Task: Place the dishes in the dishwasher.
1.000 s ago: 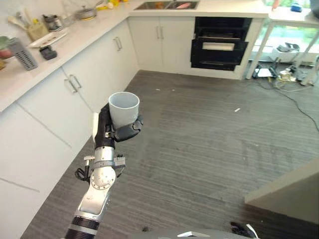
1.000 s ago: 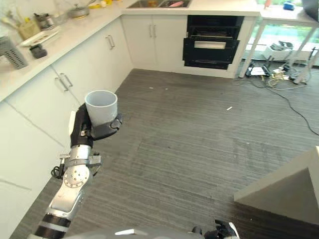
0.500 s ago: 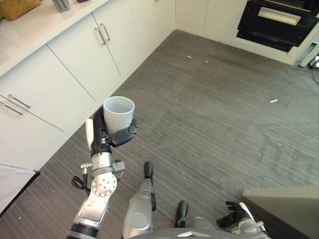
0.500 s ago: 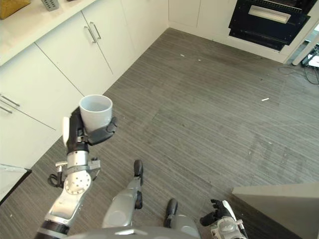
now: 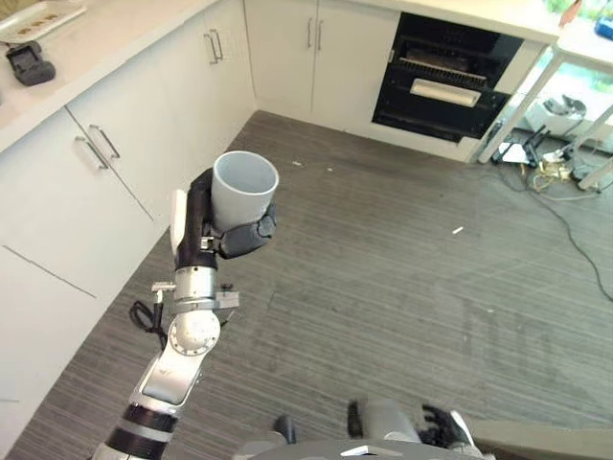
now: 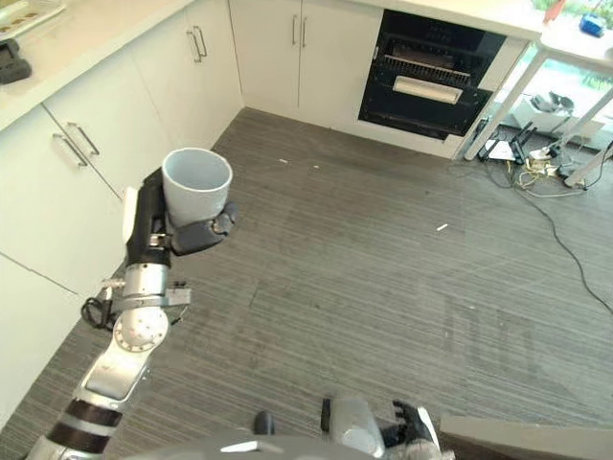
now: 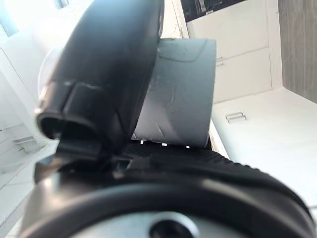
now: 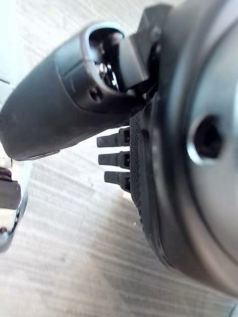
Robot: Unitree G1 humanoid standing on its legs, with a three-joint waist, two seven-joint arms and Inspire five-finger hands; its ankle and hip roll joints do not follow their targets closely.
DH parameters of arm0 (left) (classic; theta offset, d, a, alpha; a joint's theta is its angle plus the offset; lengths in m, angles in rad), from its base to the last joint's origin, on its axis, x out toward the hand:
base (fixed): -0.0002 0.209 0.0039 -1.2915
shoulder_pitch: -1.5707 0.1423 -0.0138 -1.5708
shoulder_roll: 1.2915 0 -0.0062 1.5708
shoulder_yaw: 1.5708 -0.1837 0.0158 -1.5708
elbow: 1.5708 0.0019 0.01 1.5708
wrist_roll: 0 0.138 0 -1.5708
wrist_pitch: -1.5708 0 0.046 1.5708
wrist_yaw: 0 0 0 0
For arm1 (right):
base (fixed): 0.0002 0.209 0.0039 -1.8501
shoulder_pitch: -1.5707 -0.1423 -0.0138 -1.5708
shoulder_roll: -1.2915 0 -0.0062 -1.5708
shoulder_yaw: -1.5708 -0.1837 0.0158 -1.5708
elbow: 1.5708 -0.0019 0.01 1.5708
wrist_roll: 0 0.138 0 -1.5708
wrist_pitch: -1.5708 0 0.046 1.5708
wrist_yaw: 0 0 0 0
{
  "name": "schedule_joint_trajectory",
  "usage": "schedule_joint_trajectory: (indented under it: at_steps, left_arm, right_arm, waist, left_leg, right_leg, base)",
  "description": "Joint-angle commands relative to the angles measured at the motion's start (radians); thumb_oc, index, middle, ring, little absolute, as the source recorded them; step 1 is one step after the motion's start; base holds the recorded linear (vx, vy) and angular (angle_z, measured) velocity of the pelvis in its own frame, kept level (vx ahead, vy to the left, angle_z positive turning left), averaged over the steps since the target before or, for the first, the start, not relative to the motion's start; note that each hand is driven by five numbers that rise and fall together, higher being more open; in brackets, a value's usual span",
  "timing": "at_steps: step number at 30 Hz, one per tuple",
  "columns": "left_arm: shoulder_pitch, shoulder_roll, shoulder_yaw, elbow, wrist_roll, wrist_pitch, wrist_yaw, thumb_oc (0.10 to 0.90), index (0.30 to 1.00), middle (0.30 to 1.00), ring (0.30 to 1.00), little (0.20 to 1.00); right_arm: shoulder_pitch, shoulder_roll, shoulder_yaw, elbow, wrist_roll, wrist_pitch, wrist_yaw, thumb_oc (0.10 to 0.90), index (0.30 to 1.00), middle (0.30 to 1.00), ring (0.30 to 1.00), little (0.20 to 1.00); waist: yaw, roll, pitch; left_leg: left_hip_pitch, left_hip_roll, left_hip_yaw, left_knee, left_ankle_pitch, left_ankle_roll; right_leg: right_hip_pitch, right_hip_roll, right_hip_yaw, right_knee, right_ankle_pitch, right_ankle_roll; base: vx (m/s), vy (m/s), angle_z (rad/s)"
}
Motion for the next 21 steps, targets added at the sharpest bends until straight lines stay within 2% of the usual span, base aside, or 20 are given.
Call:
schedule_joint_trajectory:
  at_steps: [1, 3, 4, 6, 7, 8, 9, 10, 11, 12, 13, 14, 15, 16, 18, 19, 20, 21]
  left_arm:
    - [-0.019, 0.027, 0.057, -0.098, 0.001, -0.082, -0.028, 0.4, 0.3, 0.3, 0.3, 0.3]
    - [-0.027, 0.013, 0.037, -0.074, -0.028, -0.081, -0.049, 0.4, 0.3, 0.3, 0.3, 0.3]
    - [-0.034, 0.015, 0.032, -0.065, -0.027, -0.079, -0.058, 0.4, 0.3, 0.3, 0.3, 0.3]
    - [-0.038, 0.016, 0.018, -0.049, -0.005, -0.069, -0.078, 0.4, 0.3, 0.3, 0.3, 0.3]
    - [-0.038, 0.016, 0.018, -0.049, -0.005, -0.069, -0.078, 0.4, 0.3, 0.3, 0.3, 0.3]
    - [-0.027, 0.01, 0.033, -0.056, 0.006, -0.071, -0.07, 0.4, 0.3, 0.3, 0.3, 0.3]
    - [-0.027, 0.01, 0.033, -0.055, 0.006, -0.071, -0.07, 0.4, 0.3, 0.3, 0.3, 0.3]
    - [-0.027, -0.012, 0.033, -0.047, -0.035, -0.081, -0.078, 0.4, 0.3, 0.3, 0.3, 0.3]
    - [-0.027, -0.012, 0.033, -0.047, -0.035, -0.08, -0.078, 0.4, 0.3, 0.3, 0.3, 0.3]
    - [-0.024, -0.015, 0.038, -0.054, -0.042, -0.081, -0.083, 0.4, 0.3, 0.3, 0.3, 0.3]
    - [-0.026, -0.012, 0.048, -0.058, -0.057, -0.082, -0.085, 0.4, 0.3, 0.3, 0.3, 0.3]
    - [-0.03, -0.009, 0.048, -0.059, -0.058, -0.081, -0.1, 0.4, 0.3, 0.3, 0.3, 0.3]
    - [-0.031, 0.002, 0.053, -0.066, -0.054, -0.08, -0.107, 0.4, 0.3, 0.3, 0.3, 0.3]
    - [-0.032, 0.004, 0.058, -0.067, -0.057, -0.078, -0.104, 0.4, 0.3, 0.3, 0.3, 0.3]
    - [-0.025, -0.011, 0.061, -0.068, -0.094, -0.078, -0.099, 0.4, 0.3, 0.3, 0.3, 0.3]
    - [-0.025, -0.011, 0.061, -0.068, -0.094, -0.078, -0.099, 0.4, 0.3, 0.3, 0.3, 0.3]
    - [-0.023, -0.021, 0.063, -0.068, -0.112, -0.081, -0.103, 0.4, 0.3, 0.3, 0.3, 0.3]
    - [-0.021, -0.021, 0.059, -0.068, -0.109, -0.081, -0.108, 0.4, 0.3, 0.3, 0.3, 0.3]
  right_arm:
    - [-0.037, 0.018, 0.051, 0.051, 0.019, -0.033, 0.017, 0.8, 0.9, 0.9, 0.9, 0.9]
    - [-0.017, 0.012, 0.049, 0.072, 0.017, -0.027, 0.022, 0.8, 0.9, 0.9, 0.9, 0.9]
    - [-0.007, 0.009, 0.044, 0.081, 0.015, -0.023, 0.02, 0.8, 0.9, 0.9, 0.9, 0.9]
    - [0.003, 0.007, 0.039, 0.11, 0.002, -0.011, 0.024, 0.8, 0.9, 0.9, 0.9, 0.9]
    - [0.003, 0.007, 0.039, 0.11, 0.002, -0.011, 0.024, 0.8, 0.9, 0.9, 0.9, 0.9]
    - [0.028, 0.008, 0.029, 0.132, 0.01, -0.006, 0.03, 0.8, 0.9, 0.9, 0.9, 0.9]
    - [0.028, 0.008, 0.029, 0.133, 0.01, -0.006, 0.03, 0.8, 0.9, 0.9, 0.9, 0.9]
    - [0.037, -0.005, -0.004, 0.161, 0.044, -0.002, 0.042, 0.8, 0.9, 0.9, 0.9, 0.9]
    - [0.036, -0.005, -0.004, 0.162, 0.044, -0.002, 0.042, 0.8, 0.9, 0.9, 0.9, 0.9]
    - [0.044, -0.01, -0.013, 0.174, 0.053, 0.002, 0.048, 0.8, 0.9, 0.9, 0.9, 0.9]
    - [0.04, -0.015, -0.022, 0.177, 0.064, 0.002, 0.049, 0.8, 0.9, 0.9, 0.9, 0.9]
    - [0.028, -0.024, -0.019, 0.178, 0.066, 0.005, 0.052, 0.8, 0.9, 0.9, 0.9, 0.9]
    - [0.011, -0.031, -0.009, 0.176, 0.066, 0.011, 0.056, 0.8, 0.9, 0.9, 0.9, 0.9]
    - [0.002, -0.031, -0.009, 0.167, 0.076, 0.012, 0.056, 0.8, 0.9, 0.9, 0.9, 0.9]
    - [-0.022, -0.033, -0.019, 0.134, 0.121, -0.004, 0.047, 0.8, 0.9, 0.9, 0.9, 0.9]
    - [-0.022, -0.033, -0.019, 0.134, 0.121, -0.004, 0.047, 0.8, 0.9, 0.9, 0.9, 0.9]
    - [-0.036, -0.039, -0.017, 0.112, 0.127, -0.015, 0.046, 0.8, 0.9, 0.9, 0.9, 0.9]
    - [-0.038, -0.044, -0.014, 0.107, 0.122, -0.018, 0.047, 0.8, 0.9, 0.9, 0.9, 0.9]
  waist:
    - [-0.028, -0.052, -0.028]
    - [-0.079, -0.075, -0.034]
    - [-0.099, -0.071, -0.035]
    - [-0.113, -0.058, -0.04]
    - [-0.113, -0.058, -0.04]
    - [-0.122, -0.059, -0.064]
    - [-0.12, -0.052, -0.064]
    - [-0.14, -0.045, -0.07]
    - [-0.143, -0.048, -0.074]
    - [-0.139, -0.063, -0.077]
    - [-0.128, -0.07, -0.066]
    - [-0.103, -0.088, -0.051]
    - [-0.075, -0.106, -0.033]
    - [-0.057, -0.121, -0.022]
    - [-0.01, -0.131, -0.01]
    - [-0.01, -0.131, -0.01]
    - [0.011, -0.123, -0.011]
    - [0.023, -0.119, -0.011]
  left_leg:
    - [-0.043, -0.016, -0.024, -0.022, 0.054, -0.089]
    - [0.024, -0.045, -0.082, -0.022, -0.014, -0.105]
    - [0.06, -0.034, -0.101, -0.022, -0.044, -0.112]
    - [0.115, -0.012, -0.112, -0.022, -0.081, -0.125]
    - [0.115, -0.012, -0.112, -0.022, -0.081, -0.125]
    - [0.147, 0.006, -0.121, 0.022, -0.037, -0.141]
    - [0.152, 0.012, -0.118, 0.024, -0.047, -0.141]
    - [0.09, 0.026, -0.097, 0.253, 0.04, -0.195]
    - [0.083, 0.023, -0.101, 0.255, 0.042, -0.195]
    - [0.035, 0.034, -0.078, 0.382, 0.102, -0.213]
    - [-0.037, 0.056, -0.055, 0.57, 0.135, -0.237]
    - [-0.099, 0.037, -0.051, 0.706, 0.159, -0.242]
    - [-0.151, 0.018, -0.039, 0.791, 0.15, -0.237]
    - [-0.204, 0.027, -0.01, 0.833, 0.146, -0.235]
    - [-0.323, 0.057, 0.058, 0.734, 0.126, -0.218]
    - [-0.323, 0.057, 0.058, 0.734, 0.126, -0.218]
    - [-0.379, 0.08, 0.05, 0.564, 0.12, -0.199]
    - [-0.365, 0.082, 0.037, 0.444, 0.094, -0.186]
  right_leg:
    - [0.204, -0.033, -0.032, -0.468, 0.257, 0.041]
    - [0.157, -0.008, 0.006, -0.699, 0.275, 0.041]
    - [0.142, -0.012, 0.002, -0.777, 0.291, 0.047]
    - [0.139, -0.038, -0.068, -0.822, 0.318, 0.05]
    - [0.139, -0.038, -0.068, -0.822, 0.318, 0.05]
    - [0.185, -0.025, -0.049, -0.794, 0.322, 0.008]
    - [0.19, -0.018, -0.048, -0.792, 0.312, 0.009]
    - [0.251, 0.015, -0.015, -0.786, 0.292, -0.043]
    - [0.248, 0.011, -0.017, -0.789, 0.295, -0.043]
    - [0.289, 0.001, -0.014, -0.807, 0.283, -0.058]
    - [0.337, 0.004, -0.018, -0.833, 0.268, -0.075]
    - [0.377, -0.003, -0.001, -0.85, 0.26, -0.088]
    - [0.424, -0.012, 0.007, -0.873, 0.248, -0.096]
    - [0.464, -0.018, 0.015, -0.893, 0.24, -0.101]
    - [0.565, -0.021, 0.047, -0.947, 0.212, -0.093]
    - [0.565, -0.021, 0.047, -0.947, 0.212, -0.093]
    - [0.611, -0.012, 0.076, -0.961, 0.183, -0.081]
    - [0.645, -0.016, 0.094, -0.966, 0.16, -0.069]
  base:
    - [0.61, -0.022, 0.63]
    - [0.69, -0.078, 0.58]
    - [0.67, -0.088, 0.95]
    - [0.48, -0.071, 1.18]
    - [0.5, -0.139, 1.25]
    - [0.37, -0.106, 0.65]
    - [0.66, -0.243, 0.53]
    - [0.31, -0.133, -0.25]
    - [0.42, -0.229, -0.46]
    - [0.29, -0.199, -0.32]
    - [0.44, -0.286, -0.36]
    - [0.44, -0.258, -0.04]
    - [0.42, -0.215, -0.35]
    - [0.47, -0.158, -0.66]
    - [0.54, -0.039, -0.84]
    - [0.64, 0.123, -0.72]
    - [0.58, 0.174, -0.56]
    - [0.58, 0.173, -0.87]
